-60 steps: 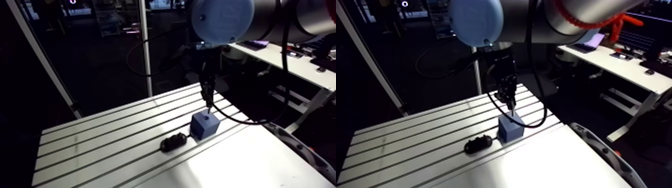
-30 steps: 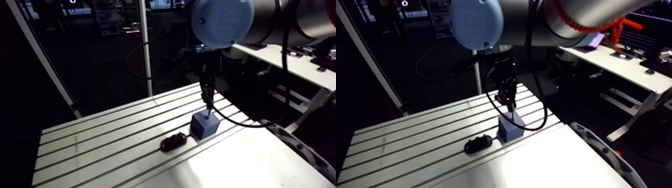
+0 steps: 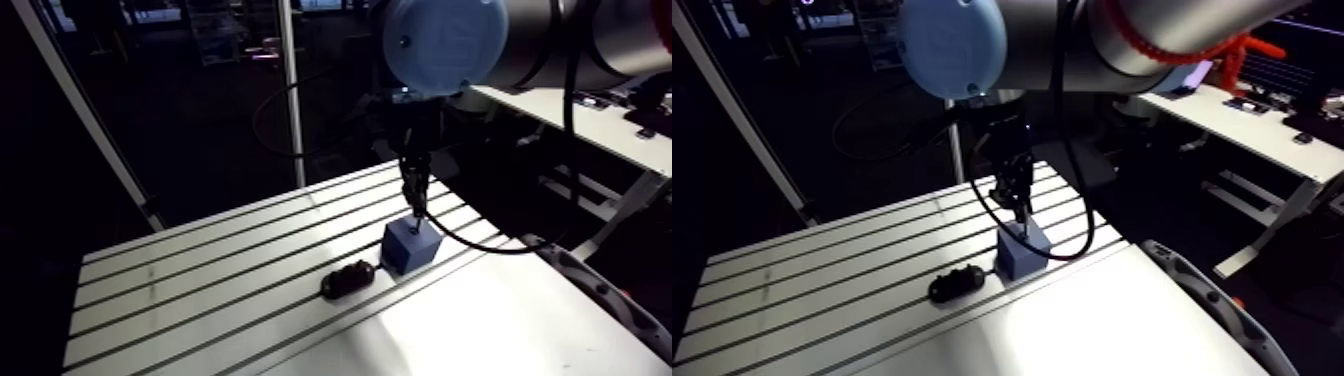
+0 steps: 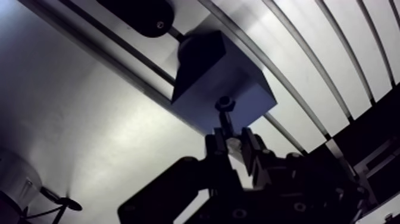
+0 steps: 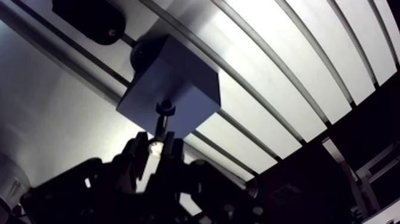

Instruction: Pick up the M10 bolt and insert it into the hex recess until seated.

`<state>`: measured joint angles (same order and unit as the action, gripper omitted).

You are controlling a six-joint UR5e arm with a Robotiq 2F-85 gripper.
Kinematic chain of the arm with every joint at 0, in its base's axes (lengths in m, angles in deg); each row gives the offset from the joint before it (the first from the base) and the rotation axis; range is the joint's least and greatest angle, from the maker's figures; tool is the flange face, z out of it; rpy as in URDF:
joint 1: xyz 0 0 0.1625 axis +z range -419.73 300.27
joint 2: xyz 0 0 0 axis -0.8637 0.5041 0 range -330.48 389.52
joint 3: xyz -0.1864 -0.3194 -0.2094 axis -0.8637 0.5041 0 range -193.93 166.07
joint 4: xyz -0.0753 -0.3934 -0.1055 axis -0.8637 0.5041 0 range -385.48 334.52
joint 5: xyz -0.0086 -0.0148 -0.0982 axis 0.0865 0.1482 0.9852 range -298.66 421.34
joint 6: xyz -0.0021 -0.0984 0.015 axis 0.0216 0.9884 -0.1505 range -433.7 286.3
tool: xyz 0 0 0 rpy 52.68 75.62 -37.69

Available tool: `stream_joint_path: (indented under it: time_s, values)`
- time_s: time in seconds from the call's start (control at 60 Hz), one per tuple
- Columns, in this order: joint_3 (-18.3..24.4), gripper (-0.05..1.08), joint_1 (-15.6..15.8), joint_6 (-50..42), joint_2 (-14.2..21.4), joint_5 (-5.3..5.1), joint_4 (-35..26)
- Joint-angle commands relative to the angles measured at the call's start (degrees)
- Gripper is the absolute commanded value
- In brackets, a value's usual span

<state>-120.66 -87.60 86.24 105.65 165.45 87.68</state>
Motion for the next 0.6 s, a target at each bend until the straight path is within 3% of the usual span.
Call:
stream_joint_path:
  time_s: [0.017,0.6]
  values:
    - [0.08,1.01,0.00,-0.01,-0.41,0.00,0.01]
    - [0.34,1.01,0.18,-0.45,-0.23,-0.17,0.01]
